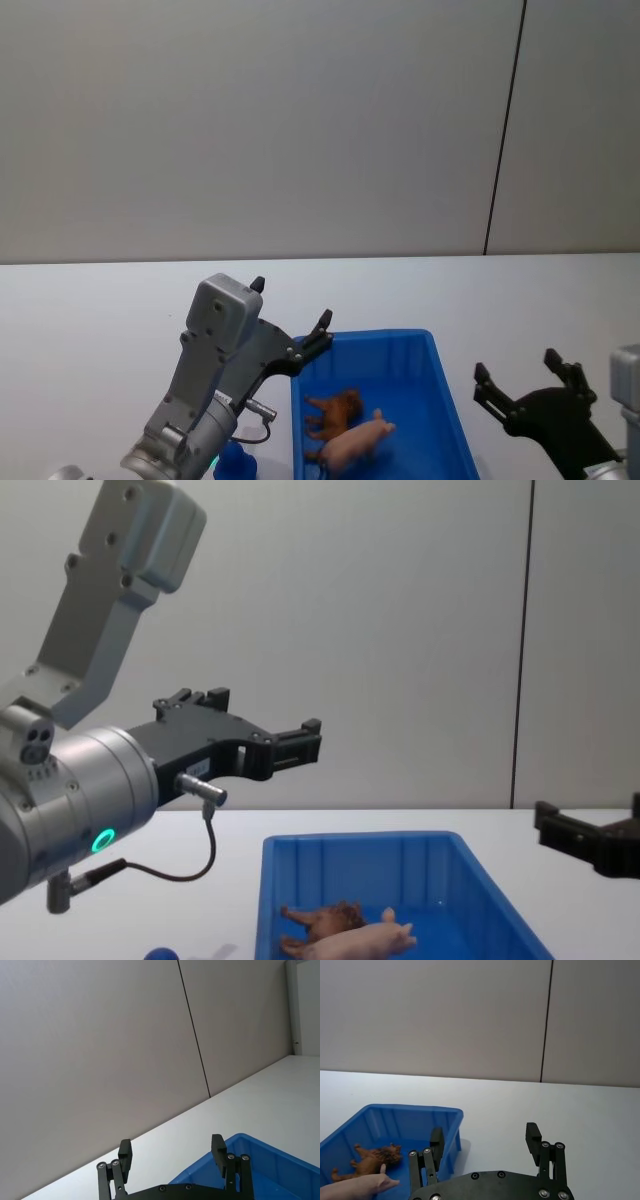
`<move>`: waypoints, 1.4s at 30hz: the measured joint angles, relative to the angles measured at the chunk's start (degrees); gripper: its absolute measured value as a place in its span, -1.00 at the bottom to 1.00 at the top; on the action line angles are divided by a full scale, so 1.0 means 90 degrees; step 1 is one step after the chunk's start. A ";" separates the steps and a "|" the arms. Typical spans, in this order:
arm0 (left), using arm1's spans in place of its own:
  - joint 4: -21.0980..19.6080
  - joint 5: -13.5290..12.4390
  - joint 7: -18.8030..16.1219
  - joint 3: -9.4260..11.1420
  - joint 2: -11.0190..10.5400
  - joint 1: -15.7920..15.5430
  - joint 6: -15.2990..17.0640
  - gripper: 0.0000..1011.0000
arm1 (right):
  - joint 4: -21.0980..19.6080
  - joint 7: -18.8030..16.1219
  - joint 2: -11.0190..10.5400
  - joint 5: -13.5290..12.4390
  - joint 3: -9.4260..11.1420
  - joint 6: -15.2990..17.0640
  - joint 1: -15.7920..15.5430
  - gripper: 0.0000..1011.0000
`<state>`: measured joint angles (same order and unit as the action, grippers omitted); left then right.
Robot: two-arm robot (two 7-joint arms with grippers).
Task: Pick up the two dolls from the table and place them into the box.
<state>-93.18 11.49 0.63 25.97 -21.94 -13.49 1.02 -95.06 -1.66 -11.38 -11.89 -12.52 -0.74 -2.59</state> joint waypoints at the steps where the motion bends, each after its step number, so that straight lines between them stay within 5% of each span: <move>1: -0.0004 0.0011 0.0000 -0.0005 -0.0006 0.0007 0.0034 0.98 | -0.0003 0.0021 -0.0007 -0.0009 0.0009 -0.0012 -0.0013 0.98; 9: -0.0080 0.0154 -0.0078 -0.0053 -0.0060 0.0067 0.0330 0.98 | -0.0028 0.0202 -0.0063 -0.0079 0.0069 -0.0102 -0.0108 0.98; 28: -0.0566 0.0871 -0.0609 -0.0265 -0.0343 0.0442 0.2018 0.98 | -0.0047 0.0339 -0.0104 -0.0131 0.0115 -0.0167 -0.0183 0.98; 42: -0.0939 0.1279 -0.0983 -0.0357 -0.0562 0.0840 0.2733 0.98 | -0.0051 0.0369 -0.0112 -0.0143 0.0125 -0.0180 -0.0196 0.98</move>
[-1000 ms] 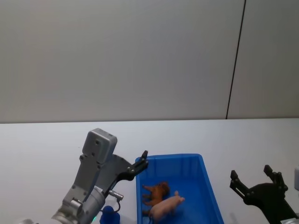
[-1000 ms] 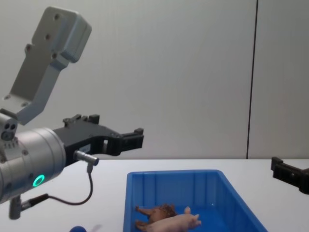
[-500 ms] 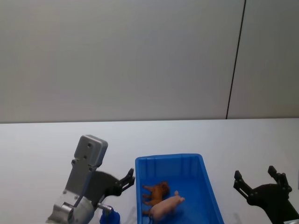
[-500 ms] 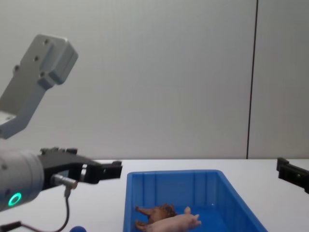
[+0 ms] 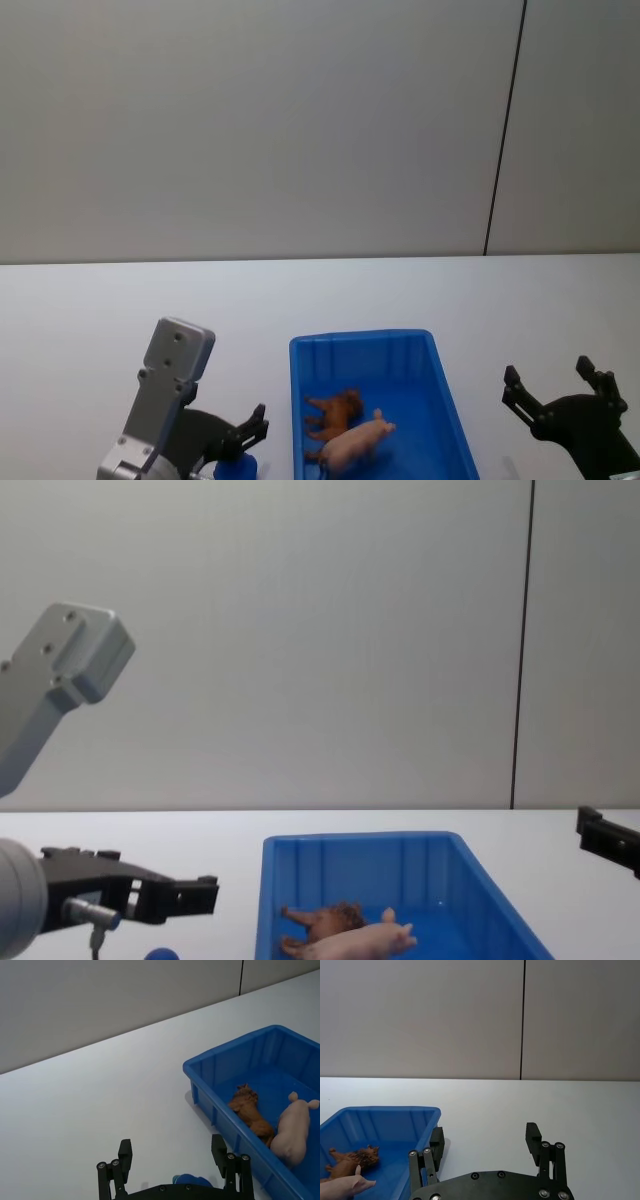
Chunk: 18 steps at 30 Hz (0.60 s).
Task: Pick up the two dolls from the table and place them into the box.
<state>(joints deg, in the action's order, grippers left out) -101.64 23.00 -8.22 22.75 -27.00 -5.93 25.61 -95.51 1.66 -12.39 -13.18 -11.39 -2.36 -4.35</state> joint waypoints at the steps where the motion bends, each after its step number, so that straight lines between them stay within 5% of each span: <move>1: -0.0015 0.0013 -0.0011 -0.0004 -0.0009 0.0016 0.0022 0.98 | 0.0000 0.0000 0.0000 -0.0001 0.0000 -0.0001 0.0000 0.98; 18: -0.0027 0.0073 0.0056 -0.0025 -0.0012 0.0178 0.0297 0.98 | 0.0000 0.0011 -0.0003 -0.0002 0.0002 -0.0006 -0.0007 0.98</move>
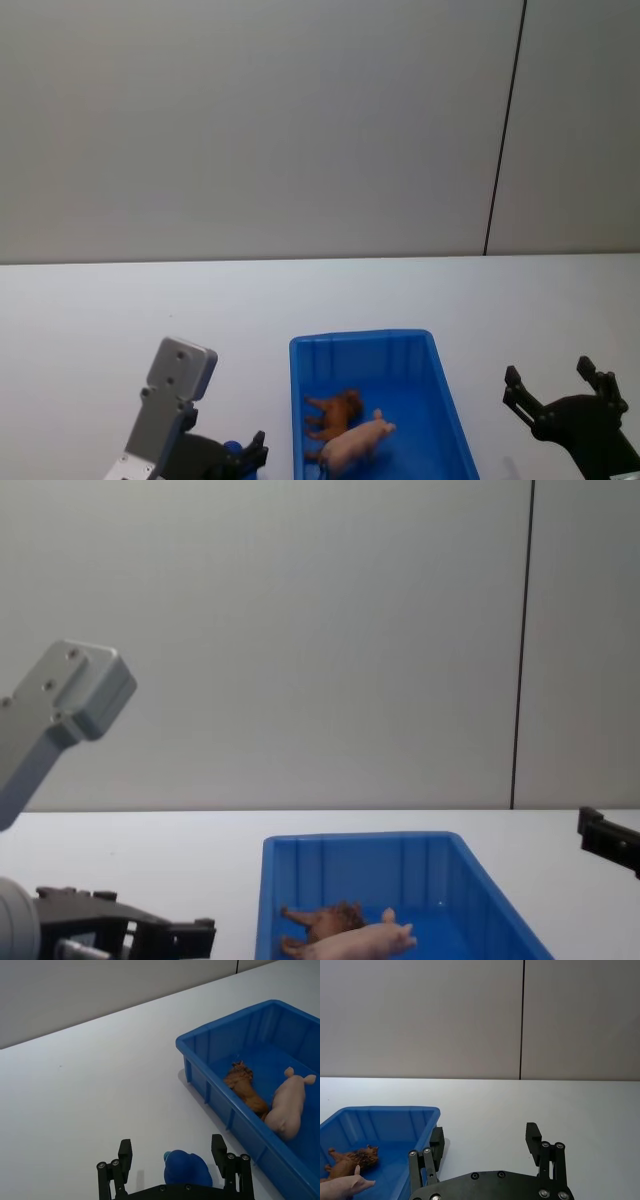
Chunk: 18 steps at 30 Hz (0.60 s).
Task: Pick up the two dolls from the table and place them into the box.
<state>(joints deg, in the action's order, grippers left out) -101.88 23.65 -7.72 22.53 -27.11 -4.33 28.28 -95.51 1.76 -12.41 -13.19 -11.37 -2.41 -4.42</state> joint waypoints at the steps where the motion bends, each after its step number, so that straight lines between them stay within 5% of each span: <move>1: 0.0016 -0.0007 0.0018 0.0003 0.0007 0.0000 0.0006 0.98 | 0.0000 0.0000 0.0000 0.0000 0.0000 0.0000 0.0000 0.98; 10: 0.0245 -0.0092 0.0193 0.0032 0.0116 -0.0042 0.0023 0.98 | 0.0000 0.0000 0.0000 0.0000 0.0000 0.0000 0.0000 0.98; 18: 0.0438 -0.0187 0.0289 0.0048 0.0201 -0.0089 0.0073 0.60 | 0.0000 0.0000 0.0000 0.0000 0.0000 0.0000 0.0000 0.98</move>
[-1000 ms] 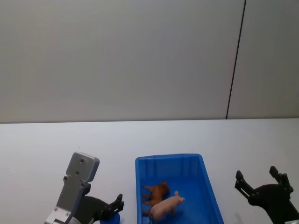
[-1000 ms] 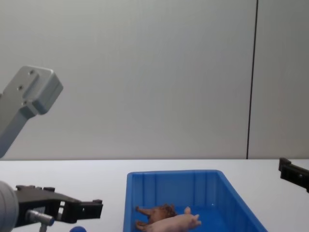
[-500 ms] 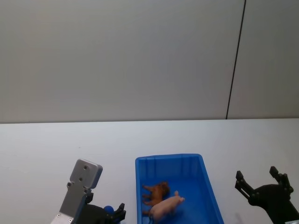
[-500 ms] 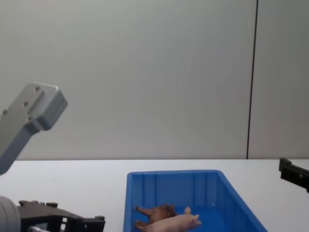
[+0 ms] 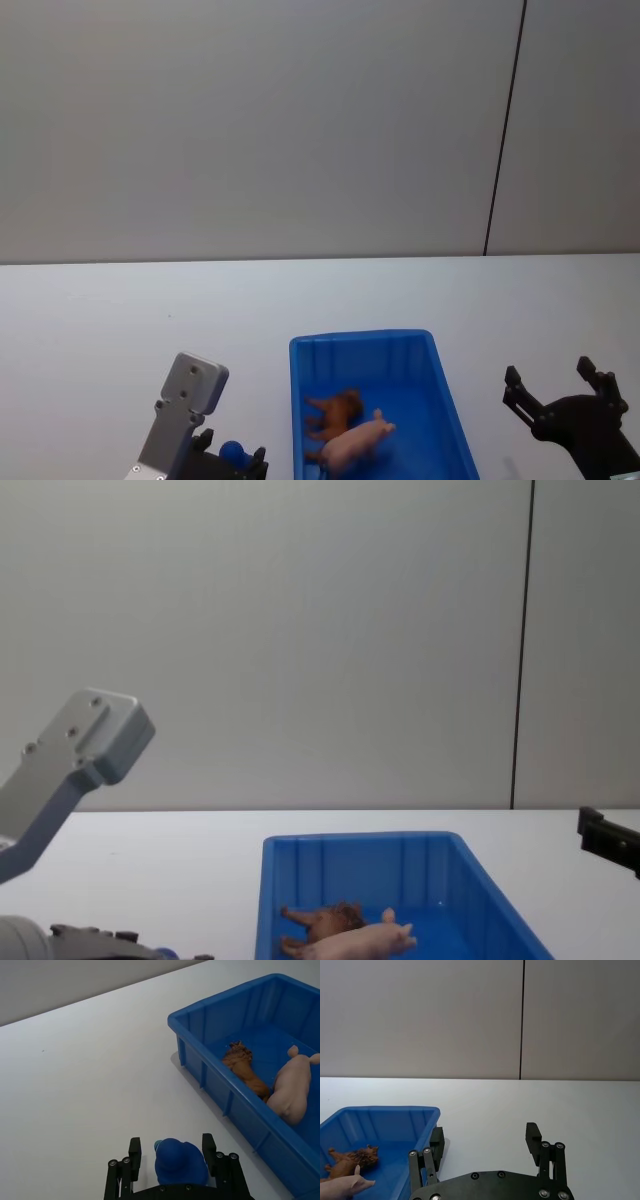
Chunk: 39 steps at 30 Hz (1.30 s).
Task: Pick up the two dolls from the table and place them into the box.
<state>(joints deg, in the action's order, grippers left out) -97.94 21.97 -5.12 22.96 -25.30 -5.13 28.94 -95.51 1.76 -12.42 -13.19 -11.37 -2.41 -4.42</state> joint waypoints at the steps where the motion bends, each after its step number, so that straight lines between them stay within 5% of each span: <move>1: 0.0014 -0.0014 0.0005 0.0000 0.0006 -0.0003 0.0003 0.60 | 0.0000 0.0000 0.0000 0.0000 0.0000 0.0000 0.0000 0.98; 15: 0.0168 -0.0148 0.0039 -0.0022 0.0075 -0.0027 -0.0029 -0.32 | 0.0000 0.0000 0.0000 0.0000 0.0000 0.0000 0.0000 0.98; 39: -0.0157 -0.0550 0.0533 -0.0189 0.0044 -0.0175 -0.0951 -0.61 | 0.0000 0.0000 0.0000 0.0000 0.0000 0.0000 0.0000 0.98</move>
<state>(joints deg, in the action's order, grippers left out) -99.35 17.02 -0.33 21.26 -24.91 -6.70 20.38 -95.51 1.76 -12.42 -13.19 -11.37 -2.41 -4.41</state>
